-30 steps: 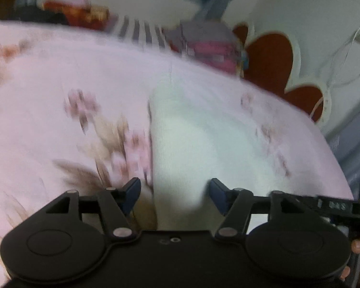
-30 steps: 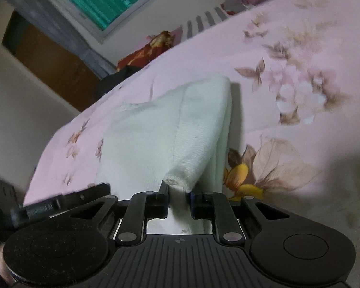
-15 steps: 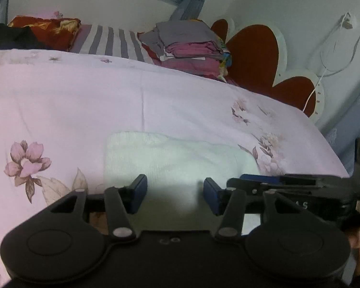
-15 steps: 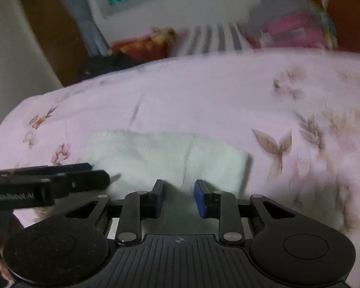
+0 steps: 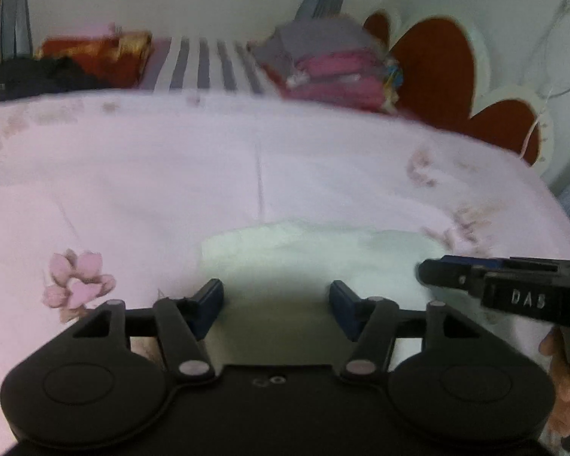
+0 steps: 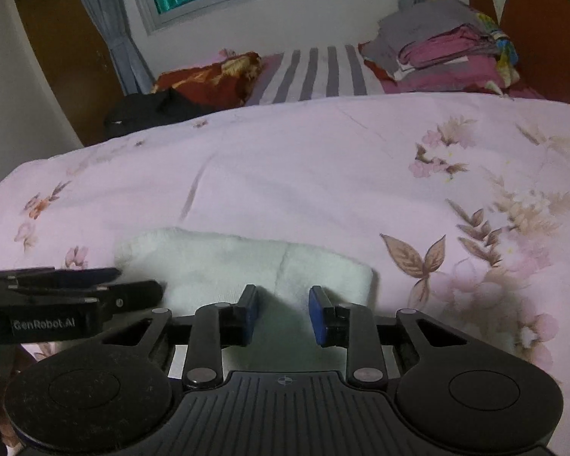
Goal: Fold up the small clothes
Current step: 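Open both grippers and withdraw them from the folded sweater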
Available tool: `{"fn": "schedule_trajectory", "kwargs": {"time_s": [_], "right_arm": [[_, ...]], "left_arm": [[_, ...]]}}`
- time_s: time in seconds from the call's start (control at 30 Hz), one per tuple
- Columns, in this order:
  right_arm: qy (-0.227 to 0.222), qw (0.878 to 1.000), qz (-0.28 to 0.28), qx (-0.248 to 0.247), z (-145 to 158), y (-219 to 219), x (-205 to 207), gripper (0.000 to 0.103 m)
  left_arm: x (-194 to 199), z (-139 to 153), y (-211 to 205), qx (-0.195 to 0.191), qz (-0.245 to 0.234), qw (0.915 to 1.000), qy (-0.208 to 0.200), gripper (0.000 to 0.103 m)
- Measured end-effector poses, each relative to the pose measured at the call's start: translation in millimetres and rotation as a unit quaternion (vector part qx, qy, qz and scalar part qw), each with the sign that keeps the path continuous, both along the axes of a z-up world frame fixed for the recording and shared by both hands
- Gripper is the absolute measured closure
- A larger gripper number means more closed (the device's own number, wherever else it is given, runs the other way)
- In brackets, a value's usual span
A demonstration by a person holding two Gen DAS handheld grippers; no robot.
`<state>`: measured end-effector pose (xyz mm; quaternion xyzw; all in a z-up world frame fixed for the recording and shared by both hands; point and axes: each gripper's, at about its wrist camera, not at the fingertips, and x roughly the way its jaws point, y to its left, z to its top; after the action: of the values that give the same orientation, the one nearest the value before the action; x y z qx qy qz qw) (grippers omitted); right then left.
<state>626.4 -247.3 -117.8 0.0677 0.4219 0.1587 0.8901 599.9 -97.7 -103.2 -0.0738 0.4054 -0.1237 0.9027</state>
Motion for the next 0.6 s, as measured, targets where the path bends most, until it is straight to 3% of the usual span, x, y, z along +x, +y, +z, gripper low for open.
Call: {"fn": "schedule_trajectory", "kwargs": {"time_s": [0.1, 0.17, 0.3, 0.43, 0.5, 0.6], "right_arm": [[-0.015, 0.999, 0.015, 0.031, 20.5, -11.1, -26.5, 0.075], [-0.022, 0.999, 0.038, 0.031, 27.7, -11.0, -47.7, 0.075], [-0.01, 0.996, 0.068, -0.061, 0.3, 6.2, -70.2, 0.075], [-0.006, 0.999, 0.031, -0.031, 13.3, -3.3, -81.3, 0.075], [-0.03, 0.999, 0.045, -0.009, 29.2, -5.9, -101.5, 0.075], [-0.005, 0.995, 0.091, -0.029, 20.3, 10.5, -124.4, 0.075]], "left_arm": [[-36.4, 11.1, 3.5, -0.009, -0.024, 0.9993, -0.028, 0.044], [-49.6, 4.0, -0.8, -0.006, -0.038, 0.9991, -0.018, 0.048], [-54.6, -1.5, -22.4, 0.043, -0.068, 0.9966, -0.016, 0.051], [-80.6, 14.3, -12.8, 0.022, -0.073, 0.9966, -0.032, 0.055], [-96.9, 5.4, -9.8, 0.028, -0.066, 0.9972, -0.024, 0.055], [-118.0, -1.9, -14.6, 0.044, -0.069, 0.9966, -0.015, 0.055]]}}
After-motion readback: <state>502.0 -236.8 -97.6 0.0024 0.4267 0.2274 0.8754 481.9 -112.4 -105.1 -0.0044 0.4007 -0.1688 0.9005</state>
